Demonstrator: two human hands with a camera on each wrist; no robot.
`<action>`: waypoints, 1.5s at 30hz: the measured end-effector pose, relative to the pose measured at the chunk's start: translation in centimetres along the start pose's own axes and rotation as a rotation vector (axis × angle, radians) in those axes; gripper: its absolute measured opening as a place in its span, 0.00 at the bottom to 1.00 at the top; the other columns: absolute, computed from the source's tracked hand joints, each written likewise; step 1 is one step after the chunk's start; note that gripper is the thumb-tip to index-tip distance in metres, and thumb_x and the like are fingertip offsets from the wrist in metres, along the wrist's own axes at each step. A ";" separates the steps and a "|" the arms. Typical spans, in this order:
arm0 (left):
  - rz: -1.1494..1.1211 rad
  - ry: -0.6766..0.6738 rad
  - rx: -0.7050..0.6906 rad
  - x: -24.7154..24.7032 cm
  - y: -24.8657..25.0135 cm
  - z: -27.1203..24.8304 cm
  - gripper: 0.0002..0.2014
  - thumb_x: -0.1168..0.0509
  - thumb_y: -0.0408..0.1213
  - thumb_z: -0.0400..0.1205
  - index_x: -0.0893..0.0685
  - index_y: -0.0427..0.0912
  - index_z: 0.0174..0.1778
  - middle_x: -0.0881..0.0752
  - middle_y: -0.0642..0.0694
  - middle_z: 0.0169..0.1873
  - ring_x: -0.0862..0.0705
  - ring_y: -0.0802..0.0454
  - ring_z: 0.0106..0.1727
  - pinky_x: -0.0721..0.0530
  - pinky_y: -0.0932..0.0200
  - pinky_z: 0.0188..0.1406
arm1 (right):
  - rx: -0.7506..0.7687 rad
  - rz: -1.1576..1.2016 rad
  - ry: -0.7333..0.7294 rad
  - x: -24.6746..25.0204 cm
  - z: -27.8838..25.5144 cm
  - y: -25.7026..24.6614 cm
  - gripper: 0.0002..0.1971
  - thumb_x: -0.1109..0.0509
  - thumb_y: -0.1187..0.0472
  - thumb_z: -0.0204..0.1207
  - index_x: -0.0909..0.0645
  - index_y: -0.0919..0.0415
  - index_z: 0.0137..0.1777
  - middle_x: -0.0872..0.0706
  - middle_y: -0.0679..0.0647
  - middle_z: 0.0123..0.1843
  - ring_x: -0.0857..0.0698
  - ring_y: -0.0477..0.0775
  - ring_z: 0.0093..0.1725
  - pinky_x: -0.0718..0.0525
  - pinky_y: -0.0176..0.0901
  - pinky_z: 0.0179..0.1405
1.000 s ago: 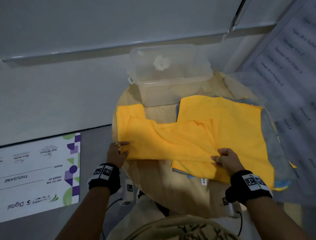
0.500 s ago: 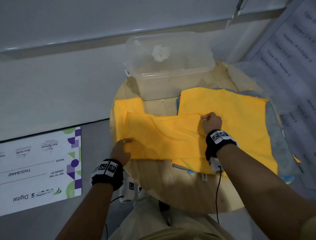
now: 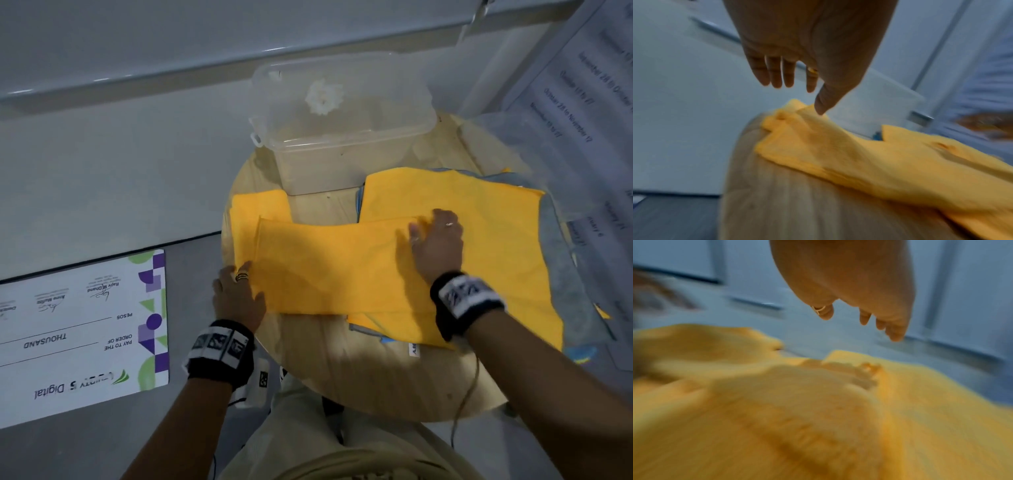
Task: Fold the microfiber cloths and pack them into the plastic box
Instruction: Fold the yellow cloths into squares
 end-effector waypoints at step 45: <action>-0.983 -0.611 -0.045 -7.3 14.6 4.6 0.33 0.45 0.67 0.77 0.28 0.47 0.71 0.21 0.49 0.65 0.20 0.45 0.63 0.21 0.42 0.66 | 0.389 0.195 -0.559 -5.9 -9.1 -6.1 0.16 0.32 0.60 0.71 0.23 0.69 0.56 0.27 0.66 0.75 0.34 0.61 0.79 0.46 0.48 0.81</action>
Point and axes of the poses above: each hand's wrist, its own z-axis towards the middle knuckle, its own x-axis out of the back of the hand, y = z × x, the point moved 7 cm from there along z, towards the middle knuckle
